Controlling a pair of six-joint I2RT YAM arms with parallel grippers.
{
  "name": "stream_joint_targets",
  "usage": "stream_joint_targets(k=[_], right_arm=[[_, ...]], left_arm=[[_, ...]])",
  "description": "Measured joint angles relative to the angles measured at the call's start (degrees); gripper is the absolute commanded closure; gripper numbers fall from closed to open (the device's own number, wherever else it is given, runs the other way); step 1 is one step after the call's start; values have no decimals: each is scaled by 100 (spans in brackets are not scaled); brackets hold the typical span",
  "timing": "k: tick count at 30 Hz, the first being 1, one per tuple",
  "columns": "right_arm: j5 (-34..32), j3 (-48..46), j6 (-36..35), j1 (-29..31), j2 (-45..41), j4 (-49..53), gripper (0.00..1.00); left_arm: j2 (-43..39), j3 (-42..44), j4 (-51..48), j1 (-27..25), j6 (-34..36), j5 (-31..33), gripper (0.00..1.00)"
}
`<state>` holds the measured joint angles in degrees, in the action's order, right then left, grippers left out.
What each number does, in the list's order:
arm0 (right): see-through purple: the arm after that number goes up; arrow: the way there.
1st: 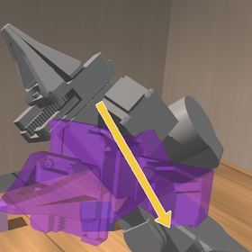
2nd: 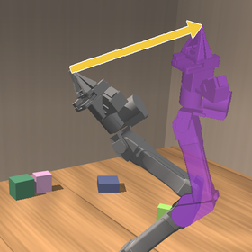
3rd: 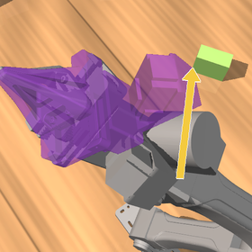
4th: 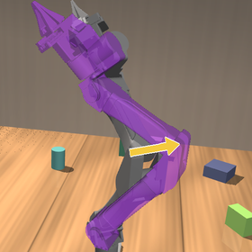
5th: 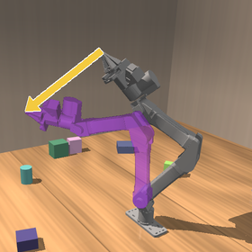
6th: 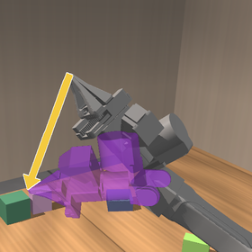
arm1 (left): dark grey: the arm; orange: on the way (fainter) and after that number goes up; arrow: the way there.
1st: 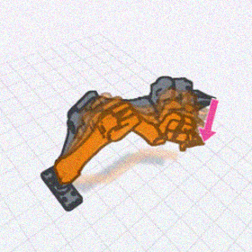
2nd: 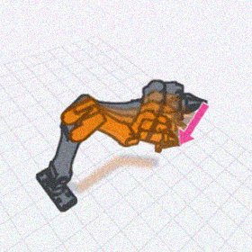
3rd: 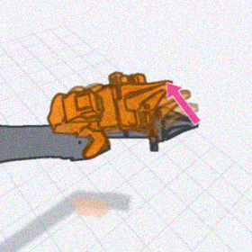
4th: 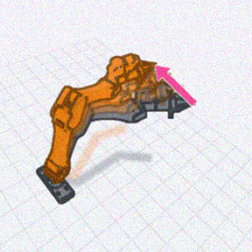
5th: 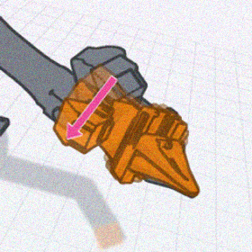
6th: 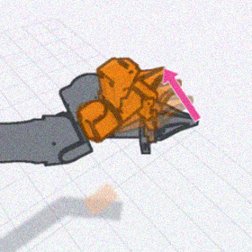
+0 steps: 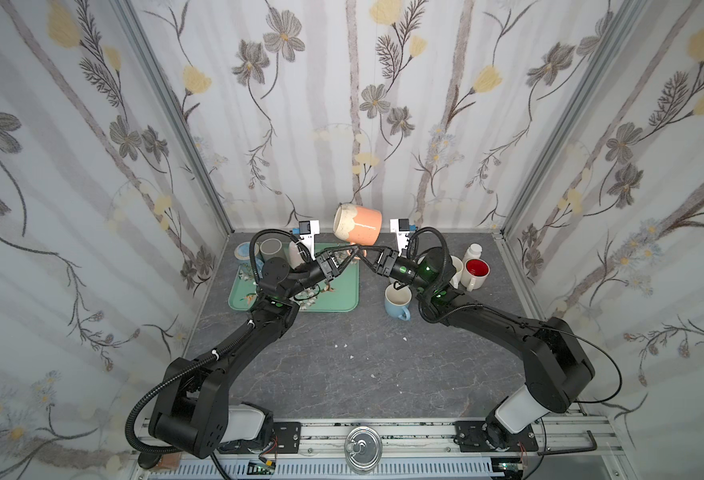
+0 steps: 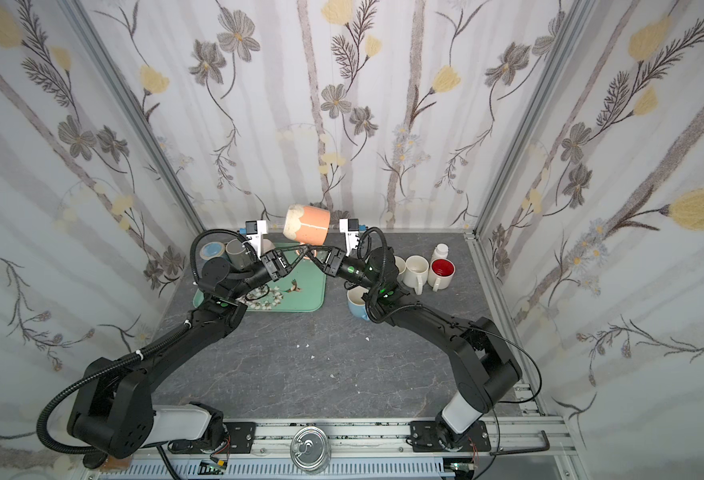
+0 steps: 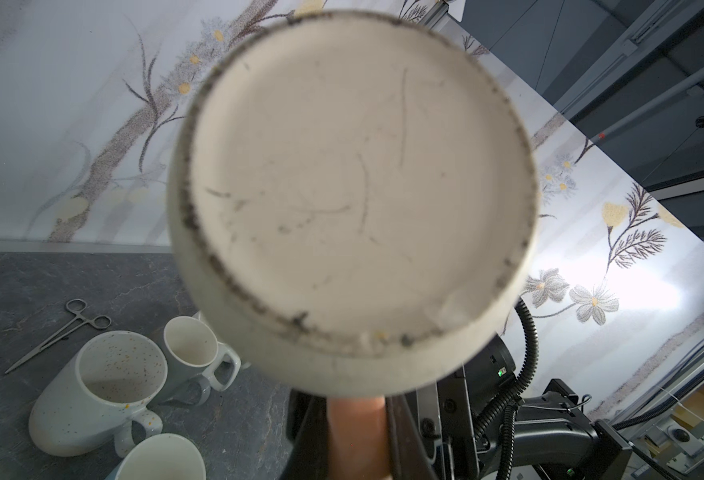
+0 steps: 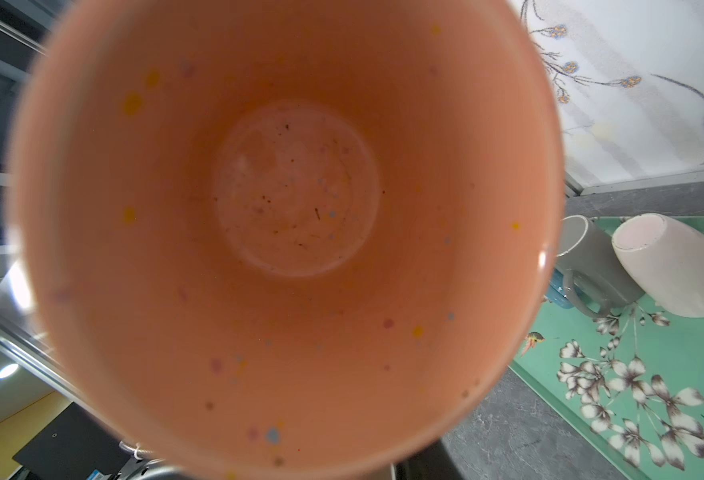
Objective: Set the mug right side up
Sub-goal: 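Grasp the orange-cream mug's handle with the right gripper beside the left gripper, then rotate the orange-cream mug mouth-up with the right gripper while the left gripper releases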
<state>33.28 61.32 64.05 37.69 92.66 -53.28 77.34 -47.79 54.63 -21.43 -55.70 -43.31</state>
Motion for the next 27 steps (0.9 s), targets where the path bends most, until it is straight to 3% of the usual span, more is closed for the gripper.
stream_joint_targets(k=[1,12,18,27], right_arm=[[0,-4,59,-9,4,-55,100],[98,-872,142,-170,-570,-763,100],[-219,-1303,-22,-352,-1029,-804,100],[-417,-1578,-365,-592,-1589,-496,100]], left_arm=[[15,-17,24,0,-28,4,100],[48,-42,258,-131,-131,-498,73],[234,-247,409,-282,-127,-492,55],[262,-337,234,-407,184,-459,48]])
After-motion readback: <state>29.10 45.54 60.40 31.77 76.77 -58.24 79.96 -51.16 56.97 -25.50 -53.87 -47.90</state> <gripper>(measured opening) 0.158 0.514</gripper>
